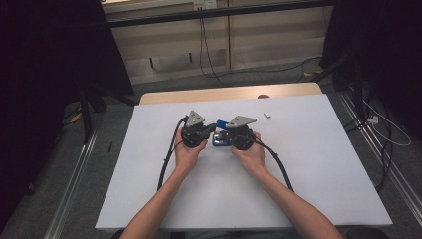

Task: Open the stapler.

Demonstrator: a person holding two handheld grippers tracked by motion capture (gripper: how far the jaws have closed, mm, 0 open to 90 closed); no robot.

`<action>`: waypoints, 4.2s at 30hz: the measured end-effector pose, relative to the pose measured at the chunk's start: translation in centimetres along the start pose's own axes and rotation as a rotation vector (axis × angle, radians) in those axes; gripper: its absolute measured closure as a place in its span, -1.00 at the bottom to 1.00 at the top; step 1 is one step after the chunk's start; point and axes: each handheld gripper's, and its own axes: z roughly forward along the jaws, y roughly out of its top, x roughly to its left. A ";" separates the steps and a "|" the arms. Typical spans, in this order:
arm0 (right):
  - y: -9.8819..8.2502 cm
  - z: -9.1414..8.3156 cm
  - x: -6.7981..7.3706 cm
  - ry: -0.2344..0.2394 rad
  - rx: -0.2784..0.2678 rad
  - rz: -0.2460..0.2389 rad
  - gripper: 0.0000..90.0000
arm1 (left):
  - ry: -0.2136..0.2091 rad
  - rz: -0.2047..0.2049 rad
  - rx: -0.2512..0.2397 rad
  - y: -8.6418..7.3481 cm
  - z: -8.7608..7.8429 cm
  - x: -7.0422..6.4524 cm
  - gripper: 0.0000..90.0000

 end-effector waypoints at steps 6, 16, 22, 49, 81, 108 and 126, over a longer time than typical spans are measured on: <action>0.0 -0.2 0.1 -0.035 -0.015 -0.004 1.00 | -0.003 0.003 -0.009 0.2 0.0 -0.1 1.00; 0.0 -0.1 0.1 -0.040 -0.021 0.009 1.00 | -0.002 -0.026 0.024 -0.5 0.6 0.4 1.00; 0.0 -0.1 0.1 -0.040 -0.020 0.005 1.00 | 0.000 0.016 0.045 -0.6 1.0 0.0 1.00; 0.0 0.2 0.6 -0.076 -0.023 0.031 1.00 | -0.012 0.044 0.086 -1.6 1.9 0.1 1.00; 0.6 -1.2 -0.4 -0.137 -0.072 0.067 1.00 | -0.001 0.037 0.079 -1.5 1.9 0.1 1.00; 0.7 -3.3 -2.3 -0.207 -0.115 0.142 1.00 | 0.004 0.054 0.078 -1.5 1.9 0.1 1.00; 0.1 -5.4 -4.6 -0.259 -0.106 0.157 1.00 | 0.004 0.067 0.082 -1.6 1.9 -0.1 1.00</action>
